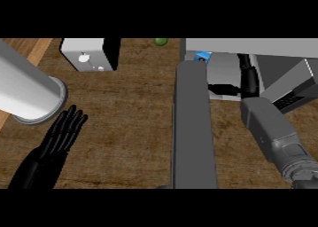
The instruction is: Pick up the milk, place it into the microwave and close the microwave
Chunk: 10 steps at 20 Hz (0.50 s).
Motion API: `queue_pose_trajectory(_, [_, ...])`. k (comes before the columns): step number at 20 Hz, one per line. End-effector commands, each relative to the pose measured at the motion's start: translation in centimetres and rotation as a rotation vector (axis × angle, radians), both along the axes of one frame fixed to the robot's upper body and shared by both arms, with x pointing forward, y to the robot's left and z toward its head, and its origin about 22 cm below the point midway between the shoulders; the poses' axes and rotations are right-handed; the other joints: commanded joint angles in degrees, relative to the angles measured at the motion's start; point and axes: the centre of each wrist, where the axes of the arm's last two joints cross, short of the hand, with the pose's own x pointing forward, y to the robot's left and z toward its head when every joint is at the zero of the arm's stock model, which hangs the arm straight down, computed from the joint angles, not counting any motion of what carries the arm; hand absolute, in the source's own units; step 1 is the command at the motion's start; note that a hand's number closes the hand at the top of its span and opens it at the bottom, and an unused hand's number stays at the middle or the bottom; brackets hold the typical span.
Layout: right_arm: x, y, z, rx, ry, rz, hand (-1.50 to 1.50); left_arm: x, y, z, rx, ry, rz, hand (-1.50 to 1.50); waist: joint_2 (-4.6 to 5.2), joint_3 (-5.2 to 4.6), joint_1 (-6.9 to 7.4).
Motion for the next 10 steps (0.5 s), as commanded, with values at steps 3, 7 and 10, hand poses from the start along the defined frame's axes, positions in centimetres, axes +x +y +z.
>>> queue_pose_trajectory(3, [-1.6,-0.8,-2.1,0.113,-0.011,0.090,-1.50,1.2,-1.9,-1.4,0.005,0.040,-0.069,-1.50,-0.55,-0.05,-1.73])
queue_pose_trajectory(7, [-3.9,0.6,-5.3,0.154,-0.006,0.109,-1.50,3.3,0.2,-2.0,0.042,0.028,-0.139,-1.50,-1.05,-0.14,-2.94])
queue_pose_trajectory(10, [-4.6,-1.0,-5.8,0.172,-0.021,0.113,-1.50,3.5,-3.3,-1.8,0.095,0.057,-0.219,1.50,-1.38,-0.14,-3.44])
